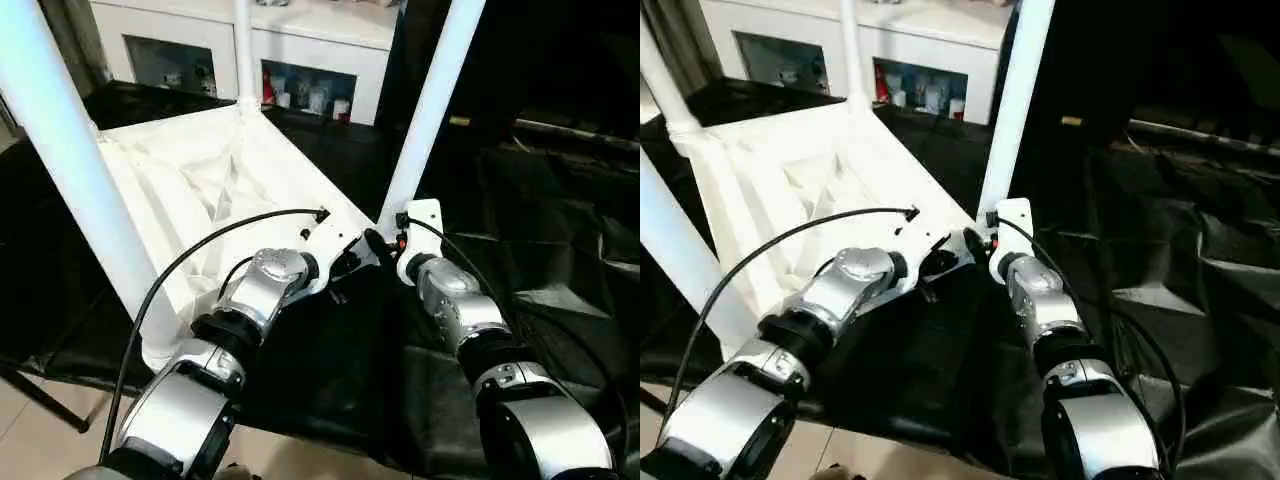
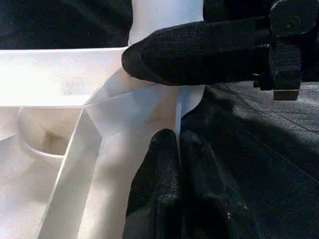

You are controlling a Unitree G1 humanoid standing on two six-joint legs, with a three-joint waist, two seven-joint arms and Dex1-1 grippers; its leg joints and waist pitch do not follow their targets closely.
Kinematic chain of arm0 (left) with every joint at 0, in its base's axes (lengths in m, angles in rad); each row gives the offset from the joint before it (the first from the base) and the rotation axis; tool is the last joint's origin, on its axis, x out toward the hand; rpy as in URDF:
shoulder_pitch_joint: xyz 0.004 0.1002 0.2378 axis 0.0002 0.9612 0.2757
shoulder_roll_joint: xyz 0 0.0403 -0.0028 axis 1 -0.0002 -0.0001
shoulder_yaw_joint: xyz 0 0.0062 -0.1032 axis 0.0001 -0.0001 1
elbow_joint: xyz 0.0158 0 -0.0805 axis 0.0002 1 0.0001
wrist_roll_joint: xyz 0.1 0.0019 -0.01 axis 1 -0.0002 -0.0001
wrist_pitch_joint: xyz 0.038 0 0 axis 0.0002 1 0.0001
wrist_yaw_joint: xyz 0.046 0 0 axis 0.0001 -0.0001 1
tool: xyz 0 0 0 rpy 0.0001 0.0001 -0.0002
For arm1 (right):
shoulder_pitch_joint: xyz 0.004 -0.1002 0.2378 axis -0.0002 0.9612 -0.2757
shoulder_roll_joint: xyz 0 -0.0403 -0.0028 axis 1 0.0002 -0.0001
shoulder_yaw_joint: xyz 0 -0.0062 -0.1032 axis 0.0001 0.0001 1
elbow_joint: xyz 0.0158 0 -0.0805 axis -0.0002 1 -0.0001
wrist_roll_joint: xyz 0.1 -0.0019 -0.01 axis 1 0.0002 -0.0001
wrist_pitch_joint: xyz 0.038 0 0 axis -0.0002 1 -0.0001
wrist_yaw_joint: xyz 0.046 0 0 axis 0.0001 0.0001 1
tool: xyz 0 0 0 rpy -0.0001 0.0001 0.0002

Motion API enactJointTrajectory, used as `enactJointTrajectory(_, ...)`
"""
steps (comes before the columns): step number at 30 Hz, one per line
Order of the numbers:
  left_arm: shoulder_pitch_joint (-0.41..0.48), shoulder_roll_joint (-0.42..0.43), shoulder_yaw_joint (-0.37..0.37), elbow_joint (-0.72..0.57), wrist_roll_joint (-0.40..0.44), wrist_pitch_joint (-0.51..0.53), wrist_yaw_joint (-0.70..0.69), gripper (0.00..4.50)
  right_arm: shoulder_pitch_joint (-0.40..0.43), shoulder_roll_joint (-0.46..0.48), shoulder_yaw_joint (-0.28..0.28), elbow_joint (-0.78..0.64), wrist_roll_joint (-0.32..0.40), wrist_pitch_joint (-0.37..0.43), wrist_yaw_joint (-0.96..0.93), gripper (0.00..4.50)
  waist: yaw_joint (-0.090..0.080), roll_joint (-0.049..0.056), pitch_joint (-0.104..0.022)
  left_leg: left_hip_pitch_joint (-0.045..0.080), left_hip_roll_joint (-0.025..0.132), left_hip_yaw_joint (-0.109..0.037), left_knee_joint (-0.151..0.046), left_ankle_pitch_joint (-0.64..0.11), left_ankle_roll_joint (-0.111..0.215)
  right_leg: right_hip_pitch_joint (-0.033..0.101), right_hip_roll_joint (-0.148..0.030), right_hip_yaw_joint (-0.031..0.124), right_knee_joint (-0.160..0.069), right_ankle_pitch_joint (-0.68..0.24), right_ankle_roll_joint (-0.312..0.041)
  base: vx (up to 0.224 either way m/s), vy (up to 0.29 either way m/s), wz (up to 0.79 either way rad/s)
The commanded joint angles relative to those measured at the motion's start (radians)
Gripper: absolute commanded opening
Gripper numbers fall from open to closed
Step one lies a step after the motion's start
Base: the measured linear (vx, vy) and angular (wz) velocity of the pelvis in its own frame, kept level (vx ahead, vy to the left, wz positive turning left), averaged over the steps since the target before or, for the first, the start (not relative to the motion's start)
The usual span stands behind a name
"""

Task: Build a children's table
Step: Rotate leg to tighten

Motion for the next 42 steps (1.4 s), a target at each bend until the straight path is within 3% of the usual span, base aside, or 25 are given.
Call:
enactJointTrajectory(1, -0.013, -0.002, 0.012, 0.031, 0.013, -0.017, 0.025, 0.0, 0.021, 0.022, 0.022, 0.045, -0.024, 0.015, 0.039, 3.07, 0.0, -0.004, -0.065, 0.011, 0.06, -0.03, -0.075, -0.222, 0.02, 0.045, -0.083, 0.061, -0.08, -0.229, -0.182, 0.0, 0.0, 0.0)
enactJointTrajectory(3, -0.008, 0.006, 0.006, 0.025, 0.011, -0.028, 0.004, 0.0, 0.021, 0.015, 0.019, 0.032, -0.014, -0.006, 0.057, 3.42, 0.001, -0.003, -0.064, 0.013, 0.062, -0.031, -0.075, -0.235, 0.015, 0.044, -0.085, 0.061, -0.083, -0.267, -0.173, 0.0, 0.0, 0.0)
enactJointTrajectory(8, 0.017, 0.041, -0.009, -0.005, 0.006, -0.071, -0.076, 0.0, 0.012, -0.035, 0.033, -0.01, -0.009, -0.055, 0.172, 3.84, -0.002, -0.004, -0.064, 0.01, 0.063, -0.032, -0.077, -0.241, 0.021, 0.045, -0.084, 0.06, -0.082, -0.261, -0.175, 0.0, 0.0, 0.0)
enactJointTrajectory(15, 0.08, 0.148, -0.031, -0.134, -0.014, -0.111, -0.266, 0.0, 0.116, -0.233, 0.201, -0.24, -0.024, -0.024, 0.678, 4.07, 0.01, -0.005, -0.063, 0.007, 0.066, -0.031, -0.071, -0.205, 0.059, 0.052, -0.08, 0.06, -0.075, -0.2, -0.18, 0.0, 0.0, 0.0)
enactJointTrajectory(20, 0.148, 0.228, -0.056, -0.28, -0.094, -0.114, -0.512, 0.0, 0.161, -0.314, 0.227, -0.324, 0.003, 0.007, 0.829, 4.07, 0.009, -0.002, -0.059, 0.01, 0.071, -0.031, -0.075, -0.238, 0.047, 0.046, -0.084, 0.061, -0.078, -0.263, -0.202, 0.0, 0.0, 0.0)
enactJointTrajectory(23, 0.161, 0.249, -0.061, -0.311, -0.096, -0.1, -0.543, 0.0, 0.168, -0.324, 0.223, -0.358, 0.023, 0.035, 0.858, 4.07, 0.014, 0.002, -0.059, 0.018, 0.074, -0.028, -0.076, -0.251, 0.031, 0.037, -0.081, 0.063, -0.078, -0.264, -0.212, 0.0, 0.0, 0.0)
enactJointTrajectory(29, 0.178, 0.262, -0.057, -0.358, -0.105, -0.073, -0.567, 0.0, 0.172, -0.319, 0.219, -0.384, 0.035, 0.059, 0.891, 4.07, 0.028, -0.003, -0.062, 0.014, 0.072, -0.029, -0.075, -0.225, 0.024, 0.043, -0.085, 0.064, -0.071, -0.225, -0.211, 0.0, 0.0, 0.0)
enactJointTrajectory(34, 0.185, 0.263, -0.054, -0.372, -0.103, -0.062, -0.574, 0.0, 0.171, -0.319, 0.231, -0.38, 0.022, 0.072, 0.897, 4.07, 0.027, -0.006, -0.062, 0.012, 0.07, -0.028, -0.073, -0.2, 0.029, 0.043, -0.084, 0.063, -0.069, -0.208, -0.21, 0.0, 0.0, 0.0)
enactJointTrajectory(42, 0.198, 0.267, -0.053, -0.387, -0.102, -0.049, -0.565, 0.0, 0.165, -0.32, 0.226, -0.361, 0.012, 0.073, 0.889, 3.53, 0.027, -0.009, -0.062, 0.012, 0.069, -0.029, -0.073, -0.196, 0.027, 0.043, -0.084, 0.063, -0.07, -0.232, -0.195, 0.0, 0.0, 0.0)
